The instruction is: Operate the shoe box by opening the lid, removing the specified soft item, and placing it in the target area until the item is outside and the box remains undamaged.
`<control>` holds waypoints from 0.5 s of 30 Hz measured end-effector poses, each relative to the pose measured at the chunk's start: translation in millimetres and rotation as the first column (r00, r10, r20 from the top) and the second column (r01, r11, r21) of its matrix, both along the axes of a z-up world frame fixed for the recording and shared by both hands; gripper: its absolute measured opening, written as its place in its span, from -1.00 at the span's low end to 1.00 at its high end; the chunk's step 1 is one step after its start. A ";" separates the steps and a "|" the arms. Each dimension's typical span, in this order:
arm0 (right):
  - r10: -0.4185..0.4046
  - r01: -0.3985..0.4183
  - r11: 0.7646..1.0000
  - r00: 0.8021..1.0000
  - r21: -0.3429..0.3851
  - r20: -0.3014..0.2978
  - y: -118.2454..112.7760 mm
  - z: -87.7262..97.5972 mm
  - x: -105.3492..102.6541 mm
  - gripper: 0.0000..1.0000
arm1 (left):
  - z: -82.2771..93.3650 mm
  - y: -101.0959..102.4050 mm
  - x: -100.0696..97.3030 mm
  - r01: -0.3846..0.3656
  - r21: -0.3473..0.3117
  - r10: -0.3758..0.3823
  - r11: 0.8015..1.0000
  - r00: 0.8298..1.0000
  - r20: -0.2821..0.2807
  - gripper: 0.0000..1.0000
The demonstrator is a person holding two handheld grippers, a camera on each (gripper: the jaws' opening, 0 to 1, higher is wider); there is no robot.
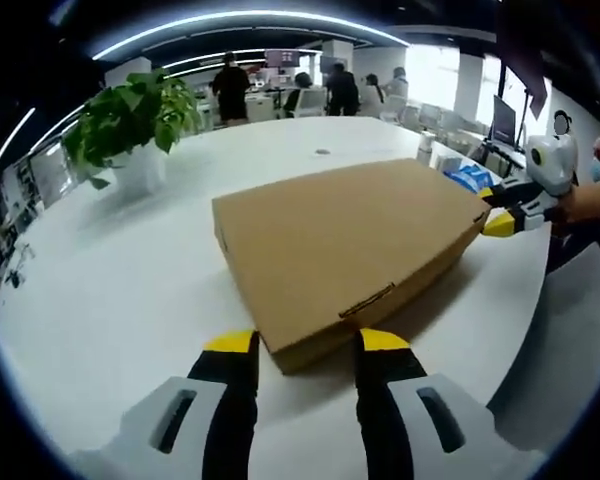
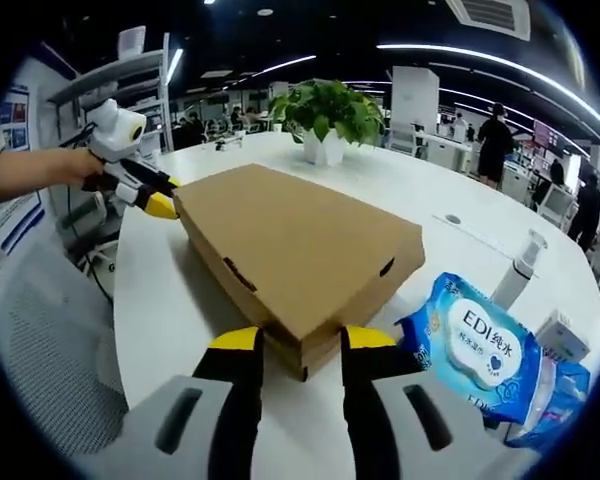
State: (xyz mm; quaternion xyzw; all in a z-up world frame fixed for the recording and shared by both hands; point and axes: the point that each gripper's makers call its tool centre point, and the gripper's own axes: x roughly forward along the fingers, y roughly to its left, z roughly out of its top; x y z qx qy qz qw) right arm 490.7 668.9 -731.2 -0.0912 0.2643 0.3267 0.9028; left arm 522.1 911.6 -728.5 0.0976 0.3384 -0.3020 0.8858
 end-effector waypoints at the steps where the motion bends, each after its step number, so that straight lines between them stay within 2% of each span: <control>1: -0.002 0.002 1.000 1.000 0.002 -0.001 -0.4 -0.1 1.2 -0.44 | -0.3 -0.4 1.8 0.002 0.001 -0.002 1.000 1.000 -0.003 -0.26; 15: -0.013 0.012 1.000 1.000 -0.014 -0.007 -6.6 0.4 27.9 -0.44 | -0.9 -7.2 31.9 0.027 0.023 -0.027 0.999 1.000 -0.015 -0.27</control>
